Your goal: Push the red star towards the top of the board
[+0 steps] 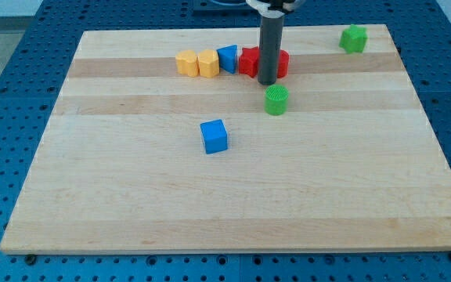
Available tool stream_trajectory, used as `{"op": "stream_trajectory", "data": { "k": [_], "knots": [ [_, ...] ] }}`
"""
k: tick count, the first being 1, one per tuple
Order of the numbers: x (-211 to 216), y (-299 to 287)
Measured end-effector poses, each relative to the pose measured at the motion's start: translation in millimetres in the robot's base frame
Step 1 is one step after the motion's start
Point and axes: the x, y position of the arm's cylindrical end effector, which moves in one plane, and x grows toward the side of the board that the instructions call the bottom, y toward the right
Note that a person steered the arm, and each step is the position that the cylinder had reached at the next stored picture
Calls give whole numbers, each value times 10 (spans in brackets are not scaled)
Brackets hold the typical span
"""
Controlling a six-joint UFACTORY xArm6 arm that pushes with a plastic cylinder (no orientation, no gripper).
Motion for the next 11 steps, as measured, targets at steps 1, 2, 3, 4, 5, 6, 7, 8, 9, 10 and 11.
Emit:
{"op": "stream_trajectory", "data": {
  "k": [1, 2, 3, 4, 5, 6, 7, 8, 9, 10, 11],
  "knots": [
    [371, 0],
    [473, 2],
    [600, 79],
    [633, -195],
    [960, -369],
    [1118, -345],
    [933, -101],
    [175, 79],
    [-523, 260],
    [-975, 378],
    [-975, 378]
  ]
}}
